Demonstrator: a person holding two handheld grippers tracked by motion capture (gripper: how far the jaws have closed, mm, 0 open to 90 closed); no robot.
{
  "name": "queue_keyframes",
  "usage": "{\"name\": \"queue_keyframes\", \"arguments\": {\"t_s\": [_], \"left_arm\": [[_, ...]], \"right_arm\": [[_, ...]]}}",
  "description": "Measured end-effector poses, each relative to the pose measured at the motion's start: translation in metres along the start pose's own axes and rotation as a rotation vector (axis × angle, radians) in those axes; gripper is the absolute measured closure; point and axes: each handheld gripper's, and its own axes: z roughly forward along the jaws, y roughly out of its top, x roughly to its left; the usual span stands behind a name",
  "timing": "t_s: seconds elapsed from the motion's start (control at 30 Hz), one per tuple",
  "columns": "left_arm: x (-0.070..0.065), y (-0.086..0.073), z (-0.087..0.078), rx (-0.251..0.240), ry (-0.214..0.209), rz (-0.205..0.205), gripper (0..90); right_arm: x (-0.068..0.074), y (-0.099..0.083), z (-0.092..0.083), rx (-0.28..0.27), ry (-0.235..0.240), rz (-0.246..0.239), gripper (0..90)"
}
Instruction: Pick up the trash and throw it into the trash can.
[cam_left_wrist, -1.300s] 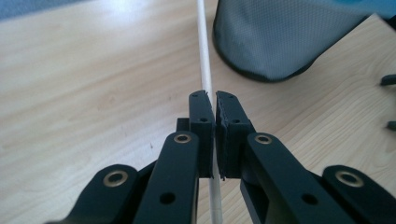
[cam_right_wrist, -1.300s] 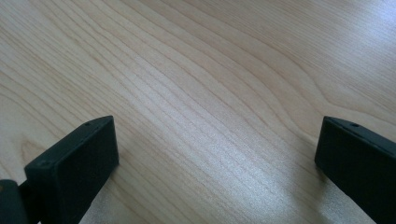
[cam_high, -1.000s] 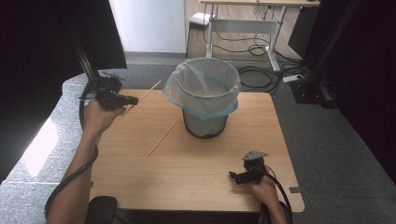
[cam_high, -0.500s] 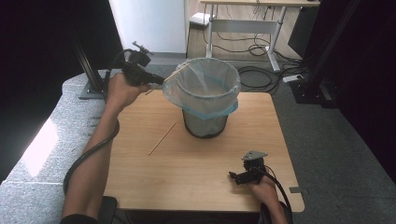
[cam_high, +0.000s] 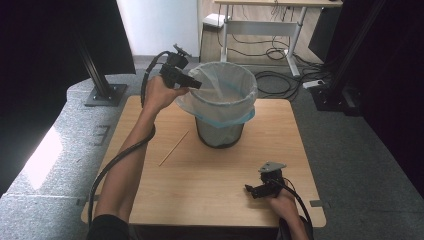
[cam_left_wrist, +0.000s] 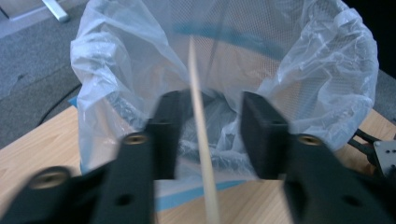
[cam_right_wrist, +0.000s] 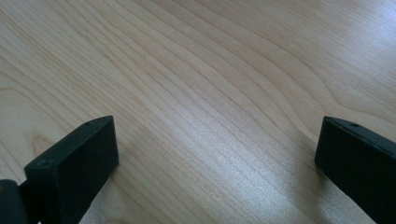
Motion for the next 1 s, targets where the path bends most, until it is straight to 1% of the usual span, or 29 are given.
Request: {"name": "queue_keyframes", "arguments": {"t_s": [0.03,0.07,0.1,0.13,0.17,0.2,0.23,0.3,0.33,0.37,0.47,0.5,0.53,0.57,0.6,0.63,0.7,0.77,0.83,0.87,0.9,1.0], "left_arm": [[0.0,-0.002,-0.001,-0.002,0.01,0.01,40.4],[0.0,-0.002,-0.001,-0.002,0.01,0.01,36.0],[0.0,-0.004,-0.002,-0.007,0.019,0.013,31.7],[0.001,-0.006,-0.004,-0.01,0.026,0.02,31.7],[0.002,-0.009,-0.006,-0.013,0.031,0.025,26.6],[0.003,-0.015,-0.011,-0.025,0.034,0.03,25.3],[0.003,-0.015,-0.011,-0.025,0.034,0.03,23.0],[0.005,-0.023,-0.015,-0.035,0.037,0.033,21.2],[0.008,-0.032,-0.018,-0.043,0.043,0.033,17.9],[0.008,-0.032,-0.018,-0.043,0.043,0.033,16.3],[0.012,-0.047,-0.023,-0.054,0.045,0.029,13.8],[0.014,-0.058,-0.025,-0.061,0.048,0.021,13.2],[0.014,-0.058,-0.025,-0.061,0.048,0.021,12.4],[0.015,-0.064,-0.026,-0.065,0.046,0.018,12.4],[0.018,-0.075,-0.028,-0.071,0.043,0.011,11.5],[0.018,-0.075,-0.028,-0.071,0.043,0.011,11.3],[0.021,-0.085,-0.028,-0.079,0.039,0.001,10.6],[0.024,-0.095,-0.028,-0.082,0.036,-0.011,10.5],[0.027,-0.105,-0.027,-0.083,0.04,-0.015,10.3],[0.029,-0.116,-0.024,-0.084,0.039,-0.024,10.3],[0.029,-0.116,-0.024,-0.084,0.039,-0.024,10.3],[0.031,-0.132,-0.019,-0.079,0.04,-0.032,10.3]], "right_arm": [[0.0,0.0,0.0,0.0,0.0,-0.001,0.0],[0.0,0.0,0.0,0.0,0.0,-0.001,0.0],[0.0,0.0,0.0,0.0,0.001,-0.002,0.0],[0.0,0.0,0.0,0.0,0.001,-0.002,0.0],[0.0,0.0,0.0,0.0,-0.001,-0.002,0.0],[0.0,0.0,0.0,-0.001,-0.001,-0.002,0.0],[0.0,0.0,0.0,-0.001,-0.001,-0.002,0.0],[0.0,0.0,0.0,-0.001,-0.002,-0.002,0.0],[0.001,0.0,0.0,-0.001,-0.002,-0.002,0.0],[0.001,0.0,0.0,-0.001,-0.002,-0.002,0.0],[0.001,0.0,0.0,-0.001,-0.002,-0.002,0.0],[0.001,0.0,0.0,-0.001,-0.002,-0.002,0.0],[0.001,0.0,0.0,-0.001,-0.002,-0.002,0.0],[0.001,0.0,0.0,-0.001,-0.002,-0.002,0.0],[0.001,0.0,0.0,-0.001,-0.002,-0.002,0.0],[0.001,0.0,0.0,-0.001,-0.002,-0.002,0.0],[0.001,0.0,0.0,-0.003,-0.003,-0.001,0.0],[0.001,0.0,0.0,-0.003,-0.003,-0.001,0.0],[0.001,0.0,0.0,-0.002,-0.002,-0.002,0.0],[0.001,0.0,0.0,-0.002,-0.002,0.0,0.0],[0.001,0.0,0.0,-0.002,-0.002,0.0,0.0],[0.001,0.0,0.0,-0.001,-0.002,0.0,0.0]]}}
